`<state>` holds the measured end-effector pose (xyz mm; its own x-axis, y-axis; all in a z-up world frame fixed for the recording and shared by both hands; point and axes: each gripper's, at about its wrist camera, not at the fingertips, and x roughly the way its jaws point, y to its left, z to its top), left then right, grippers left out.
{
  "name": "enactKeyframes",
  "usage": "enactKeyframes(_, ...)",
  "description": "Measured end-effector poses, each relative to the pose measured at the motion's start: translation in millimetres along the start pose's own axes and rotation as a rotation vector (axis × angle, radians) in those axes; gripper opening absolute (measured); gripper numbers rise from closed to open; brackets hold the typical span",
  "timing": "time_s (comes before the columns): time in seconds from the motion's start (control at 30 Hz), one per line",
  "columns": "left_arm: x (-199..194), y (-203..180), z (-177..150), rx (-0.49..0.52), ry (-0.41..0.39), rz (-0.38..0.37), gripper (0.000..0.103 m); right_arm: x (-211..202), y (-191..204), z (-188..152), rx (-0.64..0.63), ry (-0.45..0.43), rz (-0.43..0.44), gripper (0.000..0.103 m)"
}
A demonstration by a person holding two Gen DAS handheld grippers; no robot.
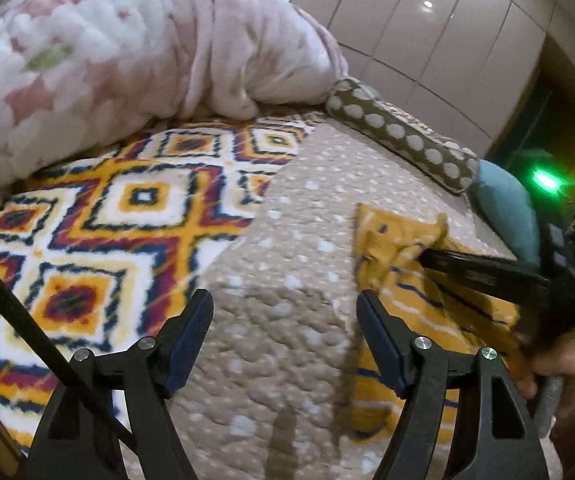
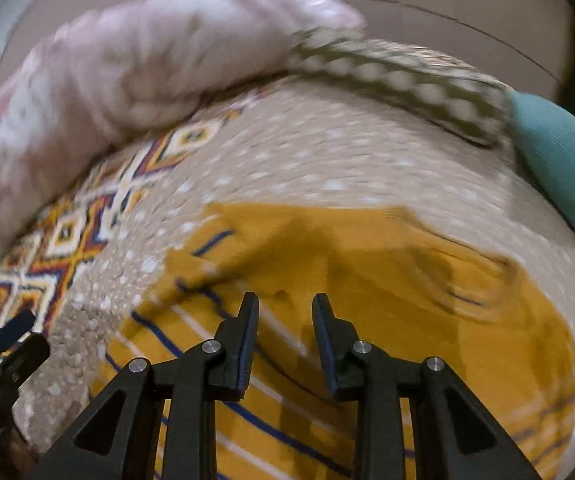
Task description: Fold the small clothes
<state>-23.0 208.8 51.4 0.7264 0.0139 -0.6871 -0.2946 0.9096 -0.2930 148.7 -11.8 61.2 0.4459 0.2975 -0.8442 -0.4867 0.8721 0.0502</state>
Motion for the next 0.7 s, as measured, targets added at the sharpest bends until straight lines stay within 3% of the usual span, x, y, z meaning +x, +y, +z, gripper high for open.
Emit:
enactKeyframes(0.13, 2.2, 9.4, 3.2, 0.011, -0.01, 0.044, 0.073, 48.8, 31.4, 26.1, -0.074, 0.06, -0.086, 0.031)
enactKeyframes(0.23, 0.6, 22.9, 7.3, -0.021, -0.024, 0.058, 0.073, 65.0, 33.8, 41.3, -0.052, 0.093, -0.119, 0.031)
enactKeyframes(0.37, 0.6, 39.2, 9.9, -0.074, -0.018, 0.069, 0.073, 41.9, 29.3, 49.8, -0.015, 0.047, -0.105, 0.031)
enactKeyframes(0.5, 3.5, 46.1, 9.7, -0.101, -0.009, 0.088, 0.073, -8.6, 31.7, 27.0, 0.007, -0.02, 0.026, 0.031)
enactKeyframes(0.6, 3.9, 45.3, 8.5, -0.099, -0.009, 0.11, 0.073, -38.1, 46.3, -9.1, -0.071, -0.031, 0.071, 0.034)
enactKeyframes(0.7, 2.0, 46.4, 5.7, -0.103, -0.014, 0.127, 0.073, -58.2, 64.9, -49.4, -0.158, -0.025, 0.102, 0.043)
